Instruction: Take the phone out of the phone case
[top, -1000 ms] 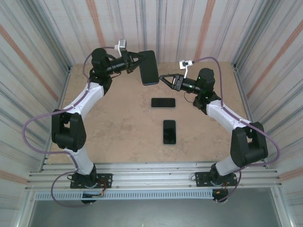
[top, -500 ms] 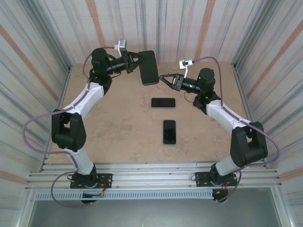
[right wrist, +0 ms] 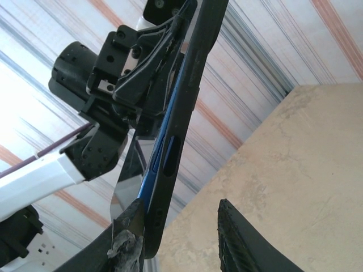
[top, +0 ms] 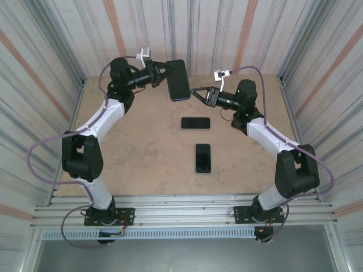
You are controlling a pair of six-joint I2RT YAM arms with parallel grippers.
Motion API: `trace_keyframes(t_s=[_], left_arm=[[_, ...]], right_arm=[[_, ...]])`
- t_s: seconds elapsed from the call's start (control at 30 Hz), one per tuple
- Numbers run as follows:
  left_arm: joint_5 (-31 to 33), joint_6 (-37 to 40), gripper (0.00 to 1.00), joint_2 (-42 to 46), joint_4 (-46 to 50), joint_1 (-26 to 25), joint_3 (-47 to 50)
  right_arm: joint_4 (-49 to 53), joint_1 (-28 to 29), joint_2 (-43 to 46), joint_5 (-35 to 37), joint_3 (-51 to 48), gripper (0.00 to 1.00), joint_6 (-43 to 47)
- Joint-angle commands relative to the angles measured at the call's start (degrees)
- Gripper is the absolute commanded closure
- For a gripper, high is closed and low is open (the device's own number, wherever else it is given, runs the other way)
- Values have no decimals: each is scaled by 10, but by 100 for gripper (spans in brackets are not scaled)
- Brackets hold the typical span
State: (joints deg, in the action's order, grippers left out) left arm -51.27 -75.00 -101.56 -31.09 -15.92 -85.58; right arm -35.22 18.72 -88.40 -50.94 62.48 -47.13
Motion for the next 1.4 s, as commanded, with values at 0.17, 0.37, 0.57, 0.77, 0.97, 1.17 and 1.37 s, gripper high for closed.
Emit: trace_keyframes(t_s=[0.17,0.37,0.57,0.77,0.97,1.17,1.37], left_arm=[[65,-43,100,16,-44,-21,5],[80,-89,100,9,-87,-24,10],[88,-82,100,9,-76,-28,28],[80,-104,100,-12,-100,-31,29],[73,-79,100,-17,-63,-30,32],[65,-76,88,-24,-45,-25,29],[65,-75,61,-20,-22,-17,32]], right_arm=[[49,15,-14,-14,27,63,14],[42,17,-23,-12,19,64,-13],[-39,26,-32,11,17,64,-108],[-109,36,-42,33,13,67,-189],[-152,41,-49,33,7,80,-240],[-194,40,-58,40,-7,92,-273],[-217,38,-67,52,-18,94,-287]])
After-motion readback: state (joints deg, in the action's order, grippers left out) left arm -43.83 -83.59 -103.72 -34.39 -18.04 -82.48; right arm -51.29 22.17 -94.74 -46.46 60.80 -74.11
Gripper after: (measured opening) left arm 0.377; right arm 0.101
